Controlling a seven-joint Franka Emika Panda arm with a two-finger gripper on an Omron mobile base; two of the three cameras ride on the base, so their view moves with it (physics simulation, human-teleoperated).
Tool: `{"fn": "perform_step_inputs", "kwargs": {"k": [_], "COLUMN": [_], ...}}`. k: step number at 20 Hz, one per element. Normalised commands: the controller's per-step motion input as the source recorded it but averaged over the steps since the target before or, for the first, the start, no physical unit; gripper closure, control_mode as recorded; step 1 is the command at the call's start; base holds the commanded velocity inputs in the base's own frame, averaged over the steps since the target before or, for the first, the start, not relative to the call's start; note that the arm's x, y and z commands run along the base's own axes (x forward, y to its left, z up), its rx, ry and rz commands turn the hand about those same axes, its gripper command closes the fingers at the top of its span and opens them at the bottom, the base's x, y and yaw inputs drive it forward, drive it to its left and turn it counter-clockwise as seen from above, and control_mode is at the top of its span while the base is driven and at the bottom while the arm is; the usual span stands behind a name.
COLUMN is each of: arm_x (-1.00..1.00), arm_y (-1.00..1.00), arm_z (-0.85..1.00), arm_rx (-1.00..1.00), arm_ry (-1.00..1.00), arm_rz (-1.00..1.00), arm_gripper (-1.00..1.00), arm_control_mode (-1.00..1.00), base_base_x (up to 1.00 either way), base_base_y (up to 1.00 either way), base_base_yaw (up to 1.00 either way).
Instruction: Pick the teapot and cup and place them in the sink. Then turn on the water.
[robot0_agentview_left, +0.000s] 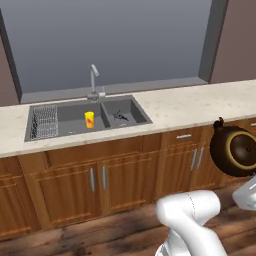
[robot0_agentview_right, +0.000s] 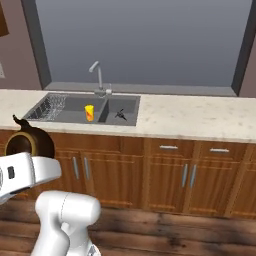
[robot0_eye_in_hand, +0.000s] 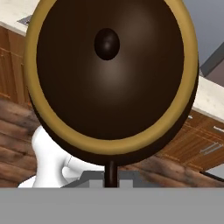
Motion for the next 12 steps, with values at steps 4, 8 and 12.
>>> {"fn": "perform_step_inputs", "kwargs": {"k": [4, 8, 12], "arm_x": [0.00, 0.00, 0.00], "arm_y": [0.00, 0.00, 0.00], "arm_z": [0.00, 0.00, 0.00], "arm_rx": [0.00, 0.00, 0.00], "arm_ry": [0.00, 0.00, 0.00], "arm_rz": [0.00, 0.00, 0.00], "arm_gripper": [1.00, 1.00, 1.00], "arm_control_mode": [1.00, 1.00, 1.00], "base_base_x": [0.62, 0.64, 0.53], "base_base_y": [0.26, 0.34, 0.55], "base_base_yaw": [0.00, 0.00, 0.00]}}
